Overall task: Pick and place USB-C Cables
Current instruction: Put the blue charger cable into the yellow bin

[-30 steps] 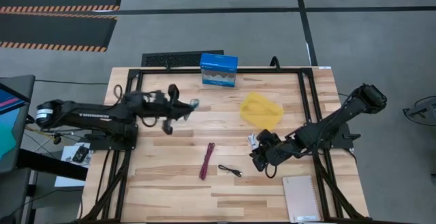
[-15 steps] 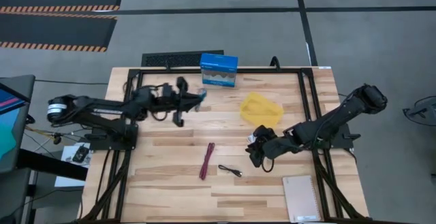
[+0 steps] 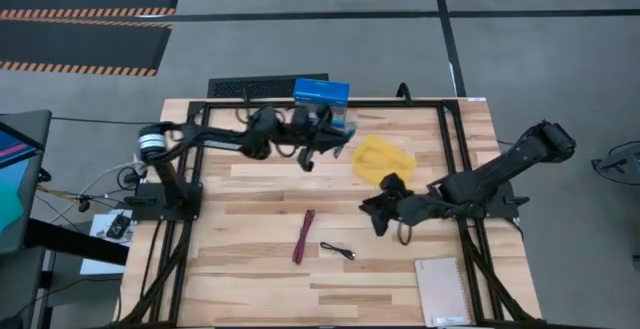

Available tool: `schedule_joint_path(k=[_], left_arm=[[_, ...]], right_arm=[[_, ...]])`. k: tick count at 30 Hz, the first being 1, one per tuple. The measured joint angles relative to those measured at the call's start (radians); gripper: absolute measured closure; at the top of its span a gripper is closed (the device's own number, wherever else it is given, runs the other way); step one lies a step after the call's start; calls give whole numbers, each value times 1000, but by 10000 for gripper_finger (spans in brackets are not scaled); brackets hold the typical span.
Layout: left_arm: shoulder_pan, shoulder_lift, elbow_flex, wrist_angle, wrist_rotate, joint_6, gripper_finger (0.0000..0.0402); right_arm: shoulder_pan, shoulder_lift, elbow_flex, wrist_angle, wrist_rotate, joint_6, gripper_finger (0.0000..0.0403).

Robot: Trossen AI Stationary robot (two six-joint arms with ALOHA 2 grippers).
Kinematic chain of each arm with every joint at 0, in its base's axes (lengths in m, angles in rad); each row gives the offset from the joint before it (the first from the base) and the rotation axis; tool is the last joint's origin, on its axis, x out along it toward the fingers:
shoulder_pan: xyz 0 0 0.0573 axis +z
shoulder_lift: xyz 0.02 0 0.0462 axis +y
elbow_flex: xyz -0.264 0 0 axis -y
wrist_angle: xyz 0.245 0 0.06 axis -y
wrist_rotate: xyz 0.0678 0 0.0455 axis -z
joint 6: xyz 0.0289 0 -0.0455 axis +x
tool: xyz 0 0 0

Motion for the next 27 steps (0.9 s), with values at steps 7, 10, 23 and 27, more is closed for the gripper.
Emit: schedule_joint_path(k=[7,10,23,27], left_arm=[[3,174,132,81,50,-122,397],[4,204,162,124,51,-150,397],[8,214,182,125,51,-75,397],[15,214,182,125,51,-75,397]], right_arm=[[92,-304,0,-230,372,-135,269],[155,-381,0,-296,501,-267,269],[157,-518,-134,-280,811,-428,269],[69,-592,-134,-57,489,-731,269]])
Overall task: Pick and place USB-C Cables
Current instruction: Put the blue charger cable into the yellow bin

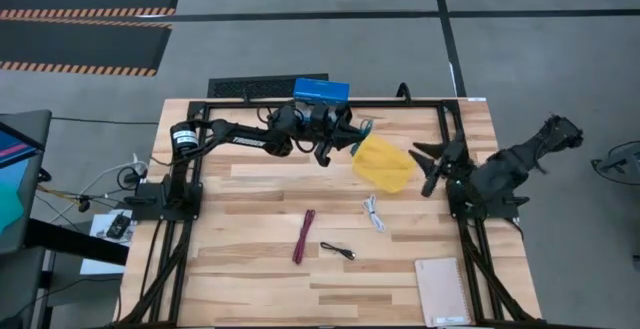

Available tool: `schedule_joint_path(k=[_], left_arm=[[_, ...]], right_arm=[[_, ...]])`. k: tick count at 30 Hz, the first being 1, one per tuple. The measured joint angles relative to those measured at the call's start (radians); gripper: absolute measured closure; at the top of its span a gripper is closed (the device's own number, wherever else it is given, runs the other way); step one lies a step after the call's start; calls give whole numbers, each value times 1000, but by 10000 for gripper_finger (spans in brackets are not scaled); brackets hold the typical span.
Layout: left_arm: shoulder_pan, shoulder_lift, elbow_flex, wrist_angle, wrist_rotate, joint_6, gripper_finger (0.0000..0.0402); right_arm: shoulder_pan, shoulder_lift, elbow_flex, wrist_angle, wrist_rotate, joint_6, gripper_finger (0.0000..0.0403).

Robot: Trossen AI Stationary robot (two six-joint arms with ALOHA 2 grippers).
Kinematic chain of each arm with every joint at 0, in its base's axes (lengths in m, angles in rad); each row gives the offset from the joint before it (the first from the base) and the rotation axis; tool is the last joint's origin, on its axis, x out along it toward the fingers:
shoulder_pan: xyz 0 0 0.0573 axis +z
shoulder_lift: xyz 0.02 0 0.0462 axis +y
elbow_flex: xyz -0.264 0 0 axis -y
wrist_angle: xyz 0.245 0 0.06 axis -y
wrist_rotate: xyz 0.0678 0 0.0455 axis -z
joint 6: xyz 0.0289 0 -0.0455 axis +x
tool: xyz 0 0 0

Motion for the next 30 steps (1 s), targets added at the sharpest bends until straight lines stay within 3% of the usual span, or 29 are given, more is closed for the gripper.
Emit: schedule_joint_path(k=[3,5,8,12,18,22,30], left_arm=[[2,0,0,0,0,-1,397],[1,0,0,0,0,-2,397],[0,0,0,0,0,-11,397],[0,0,5,-3,0,-11,397],[3,1,64,-82,54,11,397],[10,1,102,-149,61,65,397],[51,34,137,-221,34,120,397]], right_arm=[[-110,-47,0,201,-310,-202,269],[-187,-61,1,255,-388,-272,269],[-298,-76,-29,248,-407,-251,269],[-440,-77,-134,298,-533,-169,269],[-619,-78,-251,572,-700,-143,262],[-674,-70,-255,581,-732,-143,228],[-672,-7,-256,655,-734,-193,125]])
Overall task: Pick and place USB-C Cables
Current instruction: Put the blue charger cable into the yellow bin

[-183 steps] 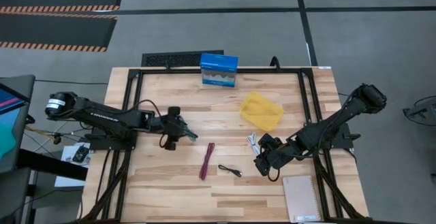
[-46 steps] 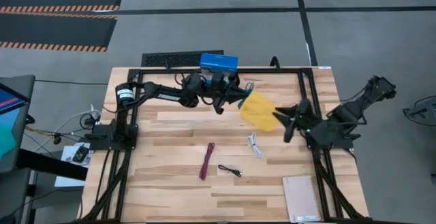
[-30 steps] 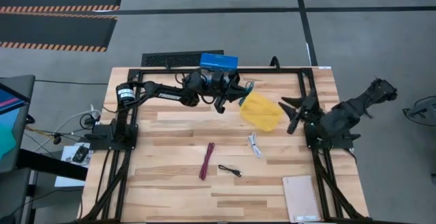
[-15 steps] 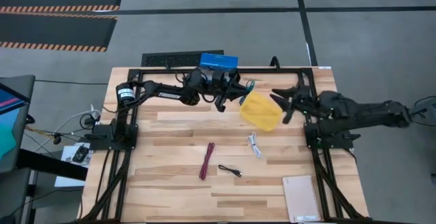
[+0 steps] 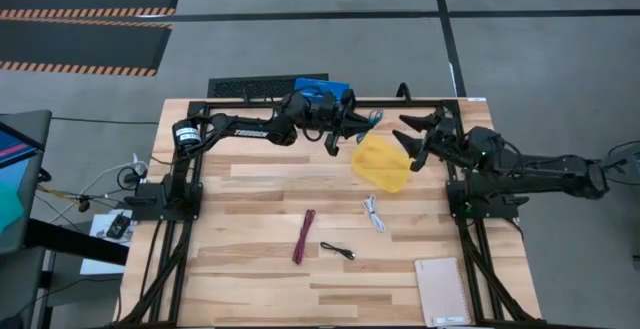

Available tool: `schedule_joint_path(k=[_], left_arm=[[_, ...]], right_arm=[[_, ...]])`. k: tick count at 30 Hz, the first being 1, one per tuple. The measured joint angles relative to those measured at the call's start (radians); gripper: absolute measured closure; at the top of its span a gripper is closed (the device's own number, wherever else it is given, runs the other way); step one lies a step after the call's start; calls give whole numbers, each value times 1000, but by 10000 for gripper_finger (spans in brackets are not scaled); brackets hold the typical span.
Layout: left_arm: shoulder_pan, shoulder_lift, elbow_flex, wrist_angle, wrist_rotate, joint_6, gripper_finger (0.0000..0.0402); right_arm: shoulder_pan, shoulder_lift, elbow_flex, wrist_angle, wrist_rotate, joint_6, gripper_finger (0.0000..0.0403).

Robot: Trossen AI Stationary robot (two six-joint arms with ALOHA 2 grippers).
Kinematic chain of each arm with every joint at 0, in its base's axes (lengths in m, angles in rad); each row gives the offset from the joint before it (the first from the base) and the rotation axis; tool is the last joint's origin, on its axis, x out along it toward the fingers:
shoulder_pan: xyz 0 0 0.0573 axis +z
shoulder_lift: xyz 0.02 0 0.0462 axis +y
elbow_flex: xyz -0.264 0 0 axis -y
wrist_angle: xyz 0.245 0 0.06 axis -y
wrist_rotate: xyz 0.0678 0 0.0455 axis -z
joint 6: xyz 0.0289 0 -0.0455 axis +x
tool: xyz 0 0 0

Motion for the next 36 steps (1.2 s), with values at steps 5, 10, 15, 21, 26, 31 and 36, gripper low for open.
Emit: schedule_joint_path(k=[5,10,15,21,26,31,36], left_arm=[[16,51,20,8,-11,-27,397],[15,54,25,-26,2,5,397],[14,53,25,-40,10,14,397],[14,53,25,-61,5,42,397],[13,53,25,-106,-21,49,397],[11,53,25,-102,-28,49,397],[1,53,25,-105,-28,49,397]], right_arm=[[-3,92,0,46,0,-29,116],[-33,161,0,101,0,-30,116],[-64,180,0,159,-54,-26,116],[-74,180,1,192,-103,-2,116],[-73,180,1,223,-107,2,116],[-73,182,1,226,-130,33,116],[-75,231,1,266,-129,42,117]])
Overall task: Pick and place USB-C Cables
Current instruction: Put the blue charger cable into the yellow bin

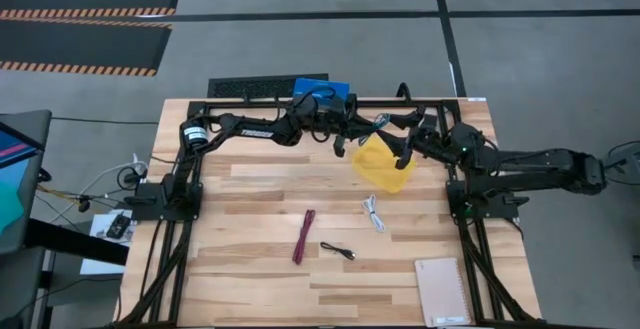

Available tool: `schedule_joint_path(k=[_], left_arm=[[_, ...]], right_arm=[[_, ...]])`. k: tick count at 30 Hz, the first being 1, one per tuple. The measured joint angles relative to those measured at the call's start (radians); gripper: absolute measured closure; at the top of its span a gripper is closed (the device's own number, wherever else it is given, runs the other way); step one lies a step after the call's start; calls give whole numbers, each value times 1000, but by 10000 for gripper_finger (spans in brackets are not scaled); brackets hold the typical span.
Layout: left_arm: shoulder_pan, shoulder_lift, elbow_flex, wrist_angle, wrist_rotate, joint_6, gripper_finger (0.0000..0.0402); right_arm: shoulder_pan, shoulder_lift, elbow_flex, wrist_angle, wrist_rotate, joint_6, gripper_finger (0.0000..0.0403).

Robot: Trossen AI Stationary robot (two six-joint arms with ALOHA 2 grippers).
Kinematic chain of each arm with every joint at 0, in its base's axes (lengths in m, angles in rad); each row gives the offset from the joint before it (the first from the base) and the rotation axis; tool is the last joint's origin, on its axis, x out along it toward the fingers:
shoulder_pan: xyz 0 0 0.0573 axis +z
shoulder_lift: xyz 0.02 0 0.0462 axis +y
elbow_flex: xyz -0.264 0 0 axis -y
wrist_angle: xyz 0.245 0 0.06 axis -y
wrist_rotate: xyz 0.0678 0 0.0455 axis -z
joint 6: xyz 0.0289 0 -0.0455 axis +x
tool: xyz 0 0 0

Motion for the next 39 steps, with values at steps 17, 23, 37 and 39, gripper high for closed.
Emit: schedule_joint_path(k=[17,23,37,39], left_arm=[[12,0,0,-17,11,5,397],[9,0,-1,-27,11,10,397],[9,0,-3,-107,10,-44,386],[8,-2,-2,-137,16,-73,368]], right_arm=[[-12,28,0,34,20,2,201],[-26,26,0,3,29,2,303],[-27,16,1,-77,27,-6,389],[-27,0,5,-126,22,-17,389]])
